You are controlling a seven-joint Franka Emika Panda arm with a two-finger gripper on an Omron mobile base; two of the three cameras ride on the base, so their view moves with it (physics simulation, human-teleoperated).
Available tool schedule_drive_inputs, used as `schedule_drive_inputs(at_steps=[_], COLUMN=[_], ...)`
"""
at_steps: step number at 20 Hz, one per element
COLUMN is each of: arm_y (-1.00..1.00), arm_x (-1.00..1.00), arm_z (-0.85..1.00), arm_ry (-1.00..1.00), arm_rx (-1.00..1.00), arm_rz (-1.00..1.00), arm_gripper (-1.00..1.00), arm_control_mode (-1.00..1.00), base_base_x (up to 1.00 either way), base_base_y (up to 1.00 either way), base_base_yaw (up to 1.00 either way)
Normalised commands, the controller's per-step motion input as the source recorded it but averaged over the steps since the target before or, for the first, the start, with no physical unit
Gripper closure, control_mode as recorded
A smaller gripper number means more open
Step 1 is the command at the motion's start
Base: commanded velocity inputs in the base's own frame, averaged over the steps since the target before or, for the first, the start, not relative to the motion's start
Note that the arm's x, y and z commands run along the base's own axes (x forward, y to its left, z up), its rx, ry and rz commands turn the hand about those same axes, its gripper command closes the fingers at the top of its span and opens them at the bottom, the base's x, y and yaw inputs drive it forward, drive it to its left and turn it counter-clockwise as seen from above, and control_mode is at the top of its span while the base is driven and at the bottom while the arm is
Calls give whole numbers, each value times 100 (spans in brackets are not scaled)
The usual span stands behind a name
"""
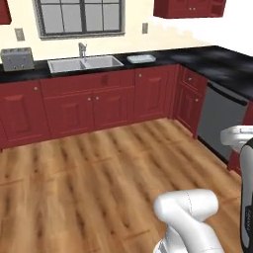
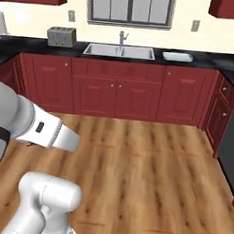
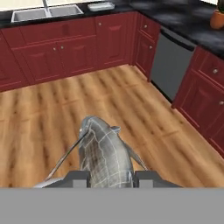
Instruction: Take the fish out of the fridge, briefly rinse it in the sink, and place it on the tray next to the sink.
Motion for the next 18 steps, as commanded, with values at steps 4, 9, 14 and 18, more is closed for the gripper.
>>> schedule_drive_inputs(at_steps=[4,9,14,18], arm_y=[0,0,0,0], arm_x=[0,0,0,0], arm_z=[0,0,0,0], arm_ry=[0,0,0,0], arm_rx=[0,0,0,0], arm_rz=[0,0,0,0], arm_gripper=[100,100,100,100], arm_control_mode=[100,100,100,100], base_base_x=[100,100,100,100], base_base_y=[13,8,0,-27], base_base_yaw=[6,7,11,12])
